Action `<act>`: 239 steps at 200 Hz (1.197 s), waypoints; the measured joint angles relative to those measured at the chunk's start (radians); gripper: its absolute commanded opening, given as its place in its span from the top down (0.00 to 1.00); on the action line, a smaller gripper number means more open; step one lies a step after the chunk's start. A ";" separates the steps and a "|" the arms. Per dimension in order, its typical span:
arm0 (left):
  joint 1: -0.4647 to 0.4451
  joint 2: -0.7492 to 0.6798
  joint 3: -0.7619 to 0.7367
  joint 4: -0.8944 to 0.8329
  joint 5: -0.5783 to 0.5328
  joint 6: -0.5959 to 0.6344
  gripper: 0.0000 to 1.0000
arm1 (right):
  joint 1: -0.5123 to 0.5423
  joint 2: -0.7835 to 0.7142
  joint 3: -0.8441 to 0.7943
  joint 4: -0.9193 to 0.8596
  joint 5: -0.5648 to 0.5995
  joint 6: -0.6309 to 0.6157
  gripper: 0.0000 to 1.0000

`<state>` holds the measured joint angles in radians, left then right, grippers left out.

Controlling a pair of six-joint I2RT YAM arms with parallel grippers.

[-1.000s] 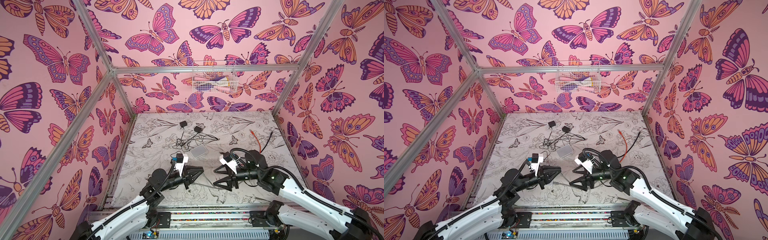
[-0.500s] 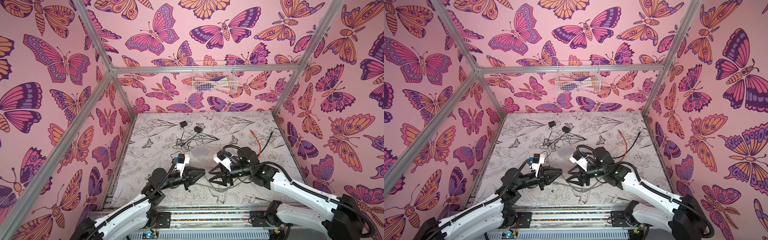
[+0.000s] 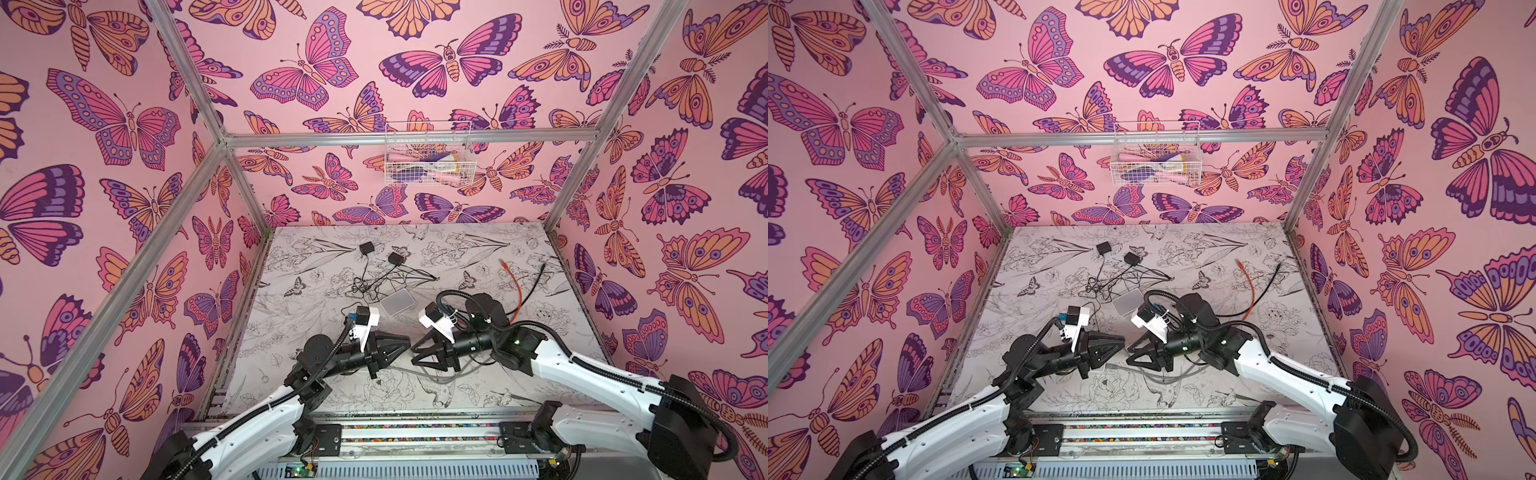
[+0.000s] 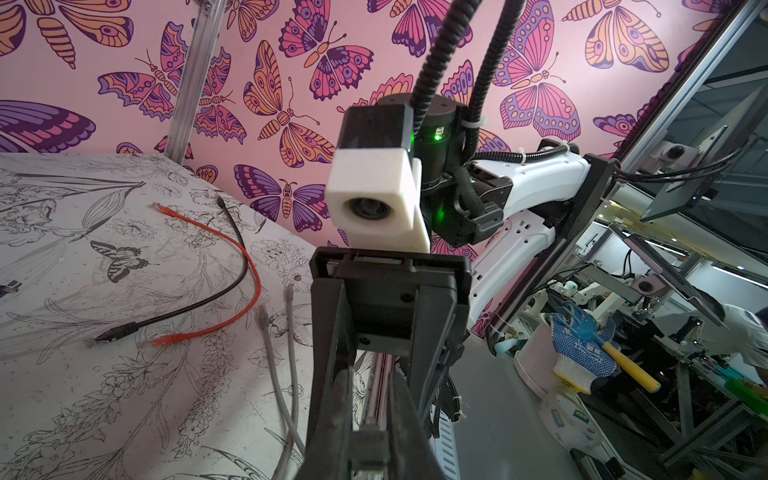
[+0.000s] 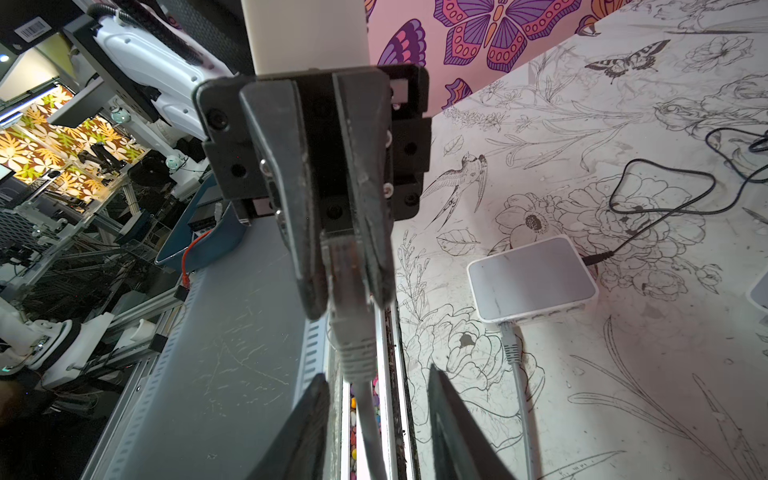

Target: Insert the plug into the switch port

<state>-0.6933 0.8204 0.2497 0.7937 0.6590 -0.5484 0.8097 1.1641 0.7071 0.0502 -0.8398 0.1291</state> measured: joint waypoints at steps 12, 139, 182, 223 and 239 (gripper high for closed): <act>0.001 0.000 0.000 0.000 0.000 -0.003 0.92 | 0.004 0.006 0.001 0.000 -0.001 0.003 0.83; 0.076 -0.173 0.081 -0.414 -0.209 0.026 0.29 | 0.010 -0.015 0.152 -0.259 0.305 -0.122 1.00; 0.196 -0.169 0.105 -0.590 -0.360 -0.032 0.29 | 0.041 0.043 0.288 -0.475 0.666 -0.262 1.00; 0.296 0.003 0.105 -0.692 -0.404 -0.097 0.36 | 0.050 0.195 0.375 -0.570 0.875 -0.362 1.00; 0.304 0.052 0.105 -0.716 -0.418 -0.109 0.38 | 0.061 0.257 0.375 -0.584 0.906 -0.380 1.00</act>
<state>-0.3897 0.8726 0.3546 0.0780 0.2413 -0.6571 0.8703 1.4208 1.0824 -0.5335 0.0666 -0.2508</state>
